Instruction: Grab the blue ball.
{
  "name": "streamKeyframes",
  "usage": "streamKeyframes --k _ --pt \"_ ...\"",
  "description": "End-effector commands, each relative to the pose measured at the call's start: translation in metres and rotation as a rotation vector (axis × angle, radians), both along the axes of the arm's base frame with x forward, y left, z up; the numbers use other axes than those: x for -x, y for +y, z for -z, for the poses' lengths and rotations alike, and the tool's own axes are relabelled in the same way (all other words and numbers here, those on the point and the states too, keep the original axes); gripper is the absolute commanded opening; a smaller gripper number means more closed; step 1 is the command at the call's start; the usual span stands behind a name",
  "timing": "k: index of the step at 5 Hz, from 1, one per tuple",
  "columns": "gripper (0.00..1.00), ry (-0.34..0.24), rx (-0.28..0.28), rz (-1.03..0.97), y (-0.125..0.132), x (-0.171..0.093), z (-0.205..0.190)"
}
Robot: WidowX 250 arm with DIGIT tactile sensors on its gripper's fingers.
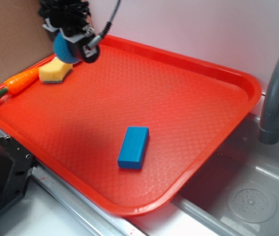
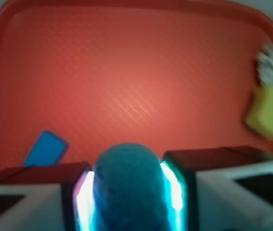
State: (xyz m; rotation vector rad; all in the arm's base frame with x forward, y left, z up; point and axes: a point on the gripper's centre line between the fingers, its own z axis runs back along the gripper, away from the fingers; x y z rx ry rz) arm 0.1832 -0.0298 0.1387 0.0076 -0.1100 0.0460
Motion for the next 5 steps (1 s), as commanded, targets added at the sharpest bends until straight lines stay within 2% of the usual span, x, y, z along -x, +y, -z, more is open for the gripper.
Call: streamKeyframes --k 1,2,4,5 --pt "0.0 -0.001 -0.028 -0.187 0.019 0.001 -0.003" --pt "0.0 0.001 -0.029 -0.182 0.021 -0.007 -0.002" --pt "0.0 -0.033 -0.049 -0.194 0.025 -0.019 -0.012" --pt "0.0 -0.02 -0.038 -0.204 0.03 -0.02 -0.008"
